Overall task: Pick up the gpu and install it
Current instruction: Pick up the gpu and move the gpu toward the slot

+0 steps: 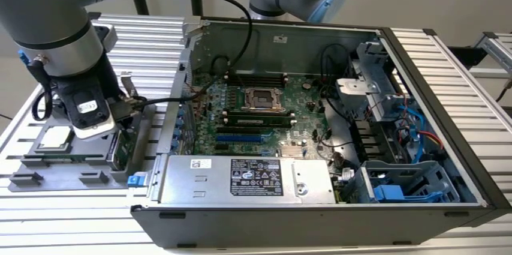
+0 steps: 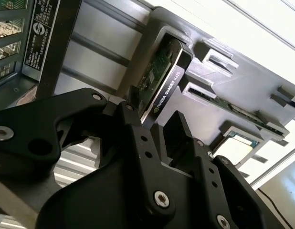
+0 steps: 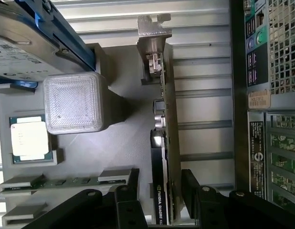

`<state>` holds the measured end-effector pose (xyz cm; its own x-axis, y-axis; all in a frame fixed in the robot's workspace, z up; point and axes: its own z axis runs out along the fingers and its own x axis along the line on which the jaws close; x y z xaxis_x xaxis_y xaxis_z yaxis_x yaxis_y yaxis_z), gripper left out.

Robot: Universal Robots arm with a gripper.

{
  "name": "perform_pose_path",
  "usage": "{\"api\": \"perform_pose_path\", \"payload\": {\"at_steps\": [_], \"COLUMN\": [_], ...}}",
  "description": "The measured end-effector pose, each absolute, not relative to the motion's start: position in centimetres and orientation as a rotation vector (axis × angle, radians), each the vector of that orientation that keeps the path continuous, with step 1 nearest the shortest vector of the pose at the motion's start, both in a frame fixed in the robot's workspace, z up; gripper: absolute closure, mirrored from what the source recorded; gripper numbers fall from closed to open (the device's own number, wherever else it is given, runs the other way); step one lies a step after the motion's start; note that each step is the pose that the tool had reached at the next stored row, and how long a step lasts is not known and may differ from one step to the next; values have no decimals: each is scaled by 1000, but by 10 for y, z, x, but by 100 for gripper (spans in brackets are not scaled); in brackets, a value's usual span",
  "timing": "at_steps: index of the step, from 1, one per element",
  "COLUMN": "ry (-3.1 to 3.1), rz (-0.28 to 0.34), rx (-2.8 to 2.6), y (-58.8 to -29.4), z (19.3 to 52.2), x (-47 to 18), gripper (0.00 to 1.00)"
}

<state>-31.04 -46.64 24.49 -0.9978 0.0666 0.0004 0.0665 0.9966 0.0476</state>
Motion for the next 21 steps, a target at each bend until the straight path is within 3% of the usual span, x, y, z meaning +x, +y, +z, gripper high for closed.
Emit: {"api": "perform_pose_path", "payload": {"at_steps": [21], "ry": [3135], "rz": [75], "rx": [16], "y": [-465], "z": [240], "x": [-310], "gripper": [0]}}
